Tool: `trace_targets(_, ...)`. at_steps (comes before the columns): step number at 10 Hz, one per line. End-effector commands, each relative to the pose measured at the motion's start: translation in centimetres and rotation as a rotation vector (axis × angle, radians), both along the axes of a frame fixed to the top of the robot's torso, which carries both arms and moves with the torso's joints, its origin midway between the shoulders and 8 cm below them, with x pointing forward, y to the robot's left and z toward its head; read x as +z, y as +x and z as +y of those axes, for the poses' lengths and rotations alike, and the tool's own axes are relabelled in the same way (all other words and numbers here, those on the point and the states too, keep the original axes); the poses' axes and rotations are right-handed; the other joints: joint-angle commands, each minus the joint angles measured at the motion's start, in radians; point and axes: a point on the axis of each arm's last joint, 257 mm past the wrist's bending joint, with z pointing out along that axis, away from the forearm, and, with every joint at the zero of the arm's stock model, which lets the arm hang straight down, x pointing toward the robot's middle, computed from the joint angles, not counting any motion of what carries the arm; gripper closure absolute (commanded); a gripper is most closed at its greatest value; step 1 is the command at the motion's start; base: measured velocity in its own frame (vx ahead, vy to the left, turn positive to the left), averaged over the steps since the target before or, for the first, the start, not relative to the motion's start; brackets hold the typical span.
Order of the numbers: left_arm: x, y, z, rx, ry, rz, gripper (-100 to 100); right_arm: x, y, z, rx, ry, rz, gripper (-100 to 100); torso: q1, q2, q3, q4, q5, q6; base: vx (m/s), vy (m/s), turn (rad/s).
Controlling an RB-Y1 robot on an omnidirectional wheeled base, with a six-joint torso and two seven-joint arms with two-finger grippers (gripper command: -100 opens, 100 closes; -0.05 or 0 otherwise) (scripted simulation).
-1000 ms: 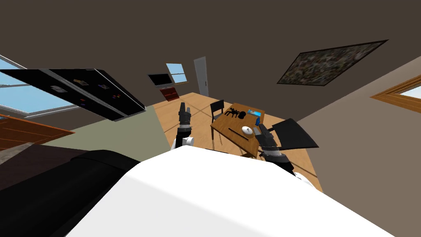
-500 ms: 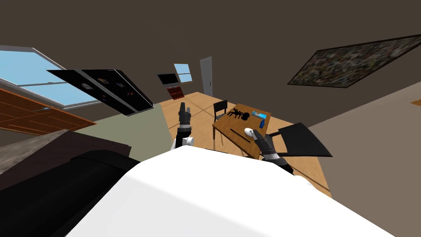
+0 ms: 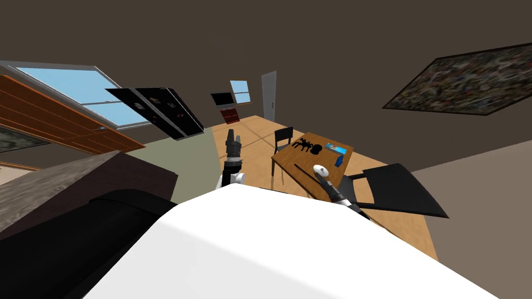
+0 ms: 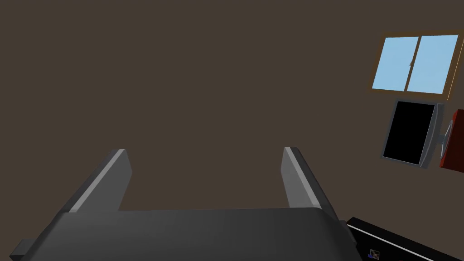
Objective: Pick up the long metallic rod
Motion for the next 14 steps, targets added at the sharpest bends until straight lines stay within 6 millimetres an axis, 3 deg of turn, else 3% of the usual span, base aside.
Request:
trace_targets(1,0.0,0.0,0.0,0.0,0.0,0.0,0,-1.5,-1.0,-1.0,0.008,-0.042,0.039,-100,0.0,0.0,0.0,0.0,0.0,0.0,0.006,-0.02,0.115)
trace_targets(2,0.0,0.0,0.0,0.0,0.0,0.0,0,-4.0,-2.1,-1.8,0.032,-0.107,0.09,-100,0.0,0.0,0.0,0.0,0.0,0.001,0.009,-0.012,0.243)
trace_targets(3,0.0,0.0,0.0,0.0,0.0,0.0,0,-4.3,-2.3,-2.1,0.031,-0.113,0.099,-100,0.001,0.0,0.0,0.0,0.0,0.0,0.01,-0.015,0.12)
trace_targets(4,0.0,0.0,0.0,0.0,0.0,0.0,0,-6.3,-3.5,-2.8,0.064,-0.179,0.143,-100,0.001,0.0,0.0,0.0,0.0,0.001,0.016,-0.012,0.206)
trace_targets(6,0.0,0.0,0.0,0.0,0.0,0.0,0,-8.5,-4.8,-3.8,0.094,-0.245,0.192,-100,0.001,-0.001,0.0,0.0,0.0,0.001,0.017,-0.008,0.164)
trace_targets(14,0.0,0.0,0.0,0.0,0.0,0.0,0,-14.3,-9.1,-8.1,0.132,-0.393,0.34,-100,0.002,-0.002,-0.001,0.0,0.001,0.001,0.019,-0.001,0.107)
